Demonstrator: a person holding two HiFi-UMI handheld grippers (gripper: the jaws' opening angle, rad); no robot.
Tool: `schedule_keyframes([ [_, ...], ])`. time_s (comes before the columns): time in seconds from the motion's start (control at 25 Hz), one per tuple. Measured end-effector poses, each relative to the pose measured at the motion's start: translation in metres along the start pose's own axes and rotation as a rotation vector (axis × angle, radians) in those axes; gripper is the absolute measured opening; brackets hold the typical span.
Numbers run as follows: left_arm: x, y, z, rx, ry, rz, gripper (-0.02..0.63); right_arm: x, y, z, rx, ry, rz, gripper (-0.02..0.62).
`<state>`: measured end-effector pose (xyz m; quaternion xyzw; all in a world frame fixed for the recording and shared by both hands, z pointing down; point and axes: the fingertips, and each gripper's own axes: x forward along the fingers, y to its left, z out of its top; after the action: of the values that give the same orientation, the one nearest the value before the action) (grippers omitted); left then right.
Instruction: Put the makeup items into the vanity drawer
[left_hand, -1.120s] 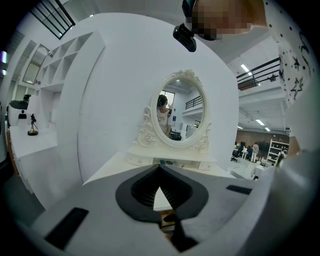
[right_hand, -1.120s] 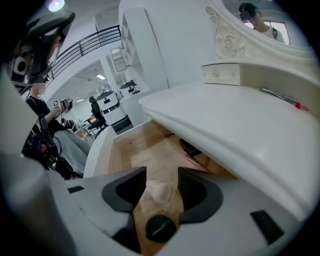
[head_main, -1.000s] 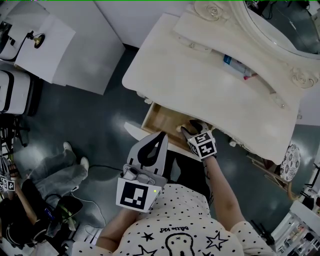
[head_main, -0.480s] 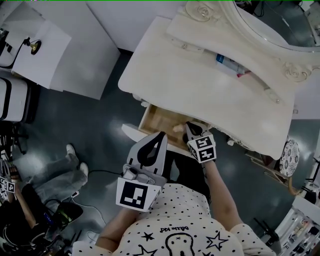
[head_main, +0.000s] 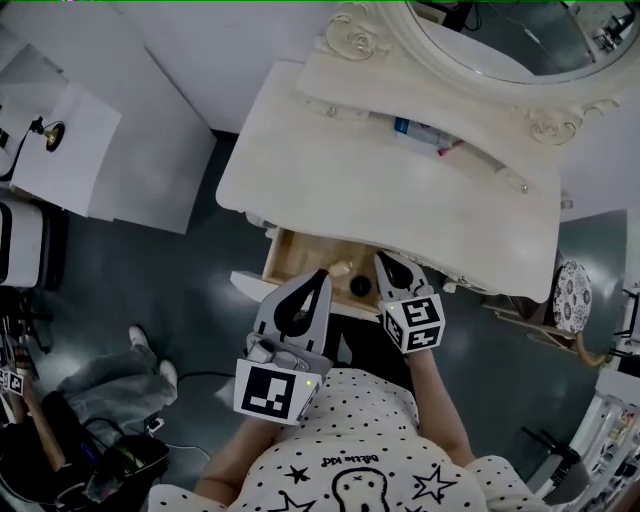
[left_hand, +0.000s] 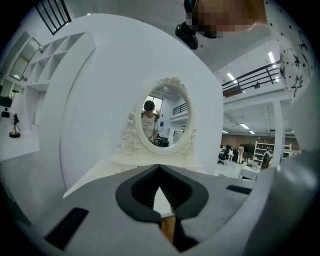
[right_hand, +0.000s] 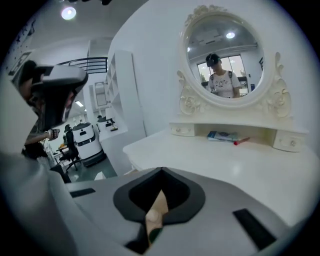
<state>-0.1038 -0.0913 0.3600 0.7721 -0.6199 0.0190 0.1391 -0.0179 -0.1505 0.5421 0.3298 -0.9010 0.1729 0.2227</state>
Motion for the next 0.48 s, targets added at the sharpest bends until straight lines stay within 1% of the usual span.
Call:
schedule_keyframes([
  [0.16, 0.003, -0.009, 0.006, 0.023, -0.01, -0.046, -0.005, -0.04, -0.007, 0.039, 0.062, -0.126, -0.057, 0.008],
  [0.24, 0.004, -0.014, 0.008, 0.032, -0.013, -0.064, -0.005, -0.061, -0.009, 0.058, 0.074, -0.19, -0.081, 0.008],
  [0.36, 0.003, -0.02, 0.009, 0.057, -0.014, -0.089, -0.005, -0.092, -0.007, 0.08, 0.059, -0.264, -0.1, 0.008],
  [0.48, 0.003, -0.026, 0.014, 0.065, -0.024, -0.108, -0.005, -0.12, -0.001, 0.096, 0.034, -0.32, -0.116, 0.008],
])
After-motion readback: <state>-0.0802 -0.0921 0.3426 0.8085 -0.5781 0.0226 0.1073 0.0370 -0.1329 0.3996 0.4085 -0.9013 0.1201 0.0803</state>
